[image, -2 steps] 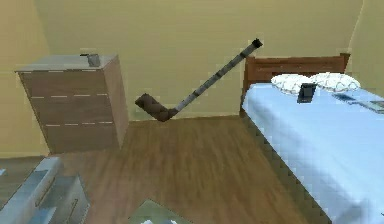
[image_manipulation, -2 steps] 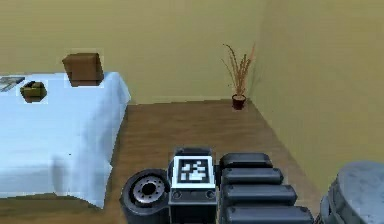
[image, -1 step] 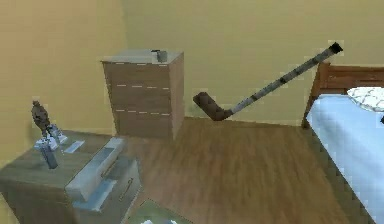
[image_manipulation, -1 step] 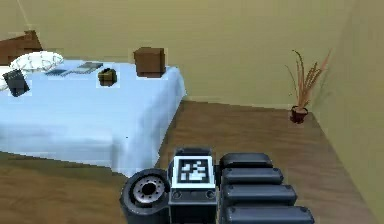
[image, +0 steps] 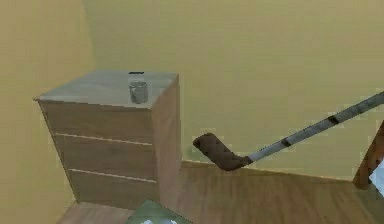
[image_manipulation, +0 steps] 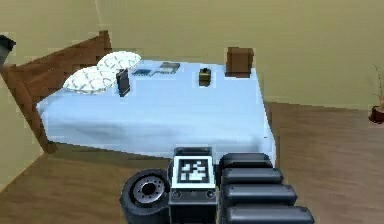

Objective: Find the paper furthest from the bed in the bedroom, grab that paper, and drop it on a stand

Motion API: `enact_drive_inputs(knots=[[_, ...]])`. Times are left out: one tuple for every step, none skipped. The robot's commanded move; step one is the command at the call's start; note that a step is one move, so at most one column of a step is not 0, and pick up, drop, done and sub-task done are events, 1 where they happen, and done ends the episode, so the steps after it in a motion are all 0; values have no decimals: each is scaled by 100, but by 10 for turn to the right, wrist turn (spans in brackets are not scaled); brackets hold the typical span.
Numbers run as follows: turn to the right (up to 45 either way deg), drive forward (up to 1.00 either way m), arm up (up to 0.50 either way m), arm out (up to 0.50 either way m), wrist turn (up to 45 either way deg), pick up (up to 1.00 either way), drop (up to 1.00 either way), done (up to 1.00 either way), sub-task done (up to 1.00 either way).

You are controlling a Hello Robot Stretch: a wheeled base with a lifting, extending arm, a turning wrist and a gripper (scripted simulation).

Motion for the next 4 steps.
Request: enact_drive_inputs(knots=[[-60,0,0,0,0,0,0,0,0],[0,50,0,0,0,0,0,0,0],[-450,0,0,0,0,0,0,0,0],[-450,0,0,0,0,0,0,0,0]])
